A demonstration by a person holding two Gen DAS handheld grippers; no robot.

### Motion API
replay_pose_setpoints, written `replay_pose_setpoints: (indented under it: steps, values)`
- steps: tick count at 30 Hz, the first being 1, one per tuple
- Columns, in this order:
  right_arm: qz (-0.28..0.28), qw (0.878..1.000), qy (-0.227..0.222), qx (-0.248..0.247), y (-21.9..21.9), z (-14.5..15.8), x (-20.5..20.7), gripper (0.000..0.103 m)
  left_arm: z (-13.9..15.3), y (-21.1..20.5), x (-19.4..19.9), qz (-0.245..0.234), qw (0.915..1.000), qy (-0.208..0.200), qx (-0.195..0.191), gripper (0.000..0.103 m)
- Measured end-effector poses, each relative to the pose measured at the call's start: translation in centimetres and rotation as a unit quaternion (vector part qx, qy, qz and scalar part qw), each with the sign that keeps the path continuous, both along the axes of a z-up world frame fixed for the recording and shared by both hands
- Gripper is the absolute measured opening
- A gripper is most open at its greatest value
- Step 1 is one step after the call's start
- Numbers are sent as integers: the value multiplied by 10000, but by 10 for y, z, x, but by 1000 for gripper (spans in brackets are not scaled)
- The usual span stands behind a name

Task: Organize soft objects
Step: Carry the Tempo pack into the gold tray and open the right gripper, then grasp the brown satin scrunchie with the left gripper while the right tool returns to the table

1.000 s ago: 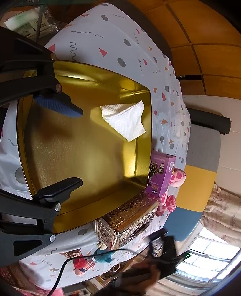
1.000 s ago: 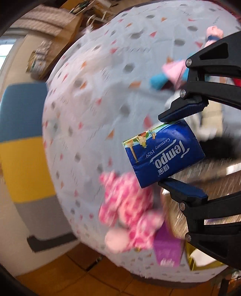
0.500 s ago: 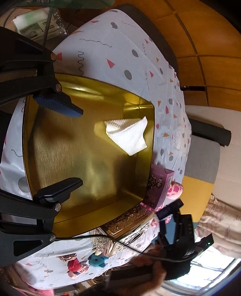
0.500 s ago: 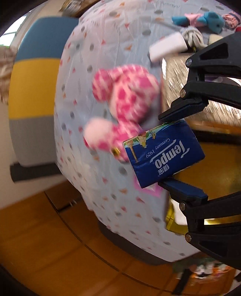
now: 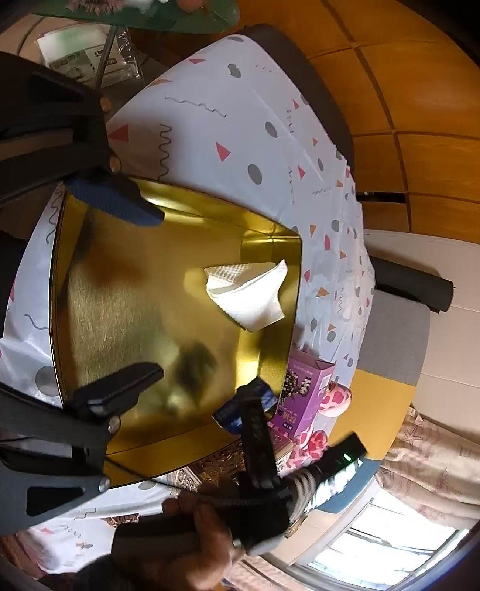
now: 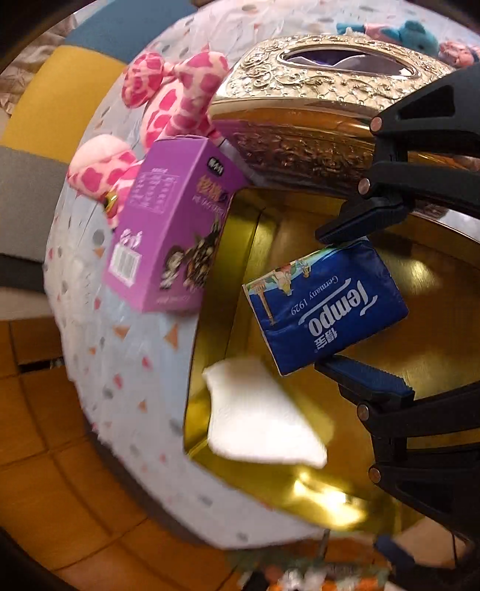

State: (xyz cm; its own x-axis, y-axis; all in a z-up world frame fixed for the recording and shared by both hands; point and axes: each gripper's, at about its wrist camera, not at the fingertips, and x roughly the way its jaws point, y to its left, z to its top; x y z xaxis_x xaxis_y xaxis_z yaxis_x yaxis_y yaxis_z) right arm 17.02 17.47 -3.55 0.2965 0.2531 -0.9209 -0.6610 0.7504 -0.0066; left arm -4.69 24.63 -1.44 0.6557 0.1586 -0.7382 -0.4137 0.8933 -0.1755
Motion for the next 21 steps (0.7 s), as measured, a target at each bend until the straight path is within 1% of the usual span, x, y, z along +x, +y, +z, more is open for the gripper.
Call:
replay_pose_setpoints:
  steps: [1, 3, 6, 8, 10, 21]
  values:
    - [-65, 9999, -69, -91, -1, -2, 2, 62, 1, 0, -1, 10, 10000, -18, 20, 78]
    - [-69, 9992, -288, -252, 4, -7, 1, 64, 4, 0, -2, 23, 10000, -46, 71, 78]
    - [-47, 9987, -384, -334, 7, -12, -1, 64, 5, 1, -3, 62, 9999, -65, 102, 78]
    - [-69, 9979, -552, -344, 7, -12, -4, 69, 6, 2, -4, 77, 9999, -68, 114, 78]
    - [-44, 9975, -638, -292, 6, -10, -8, 73, 6, 2, -4, 83, 9999, -57, 134, 78]
    - [15, 9944, -1013, 311, -27, 30, -44, 73, 6, -6, -3, 19, 9998, -30, 218, 78]
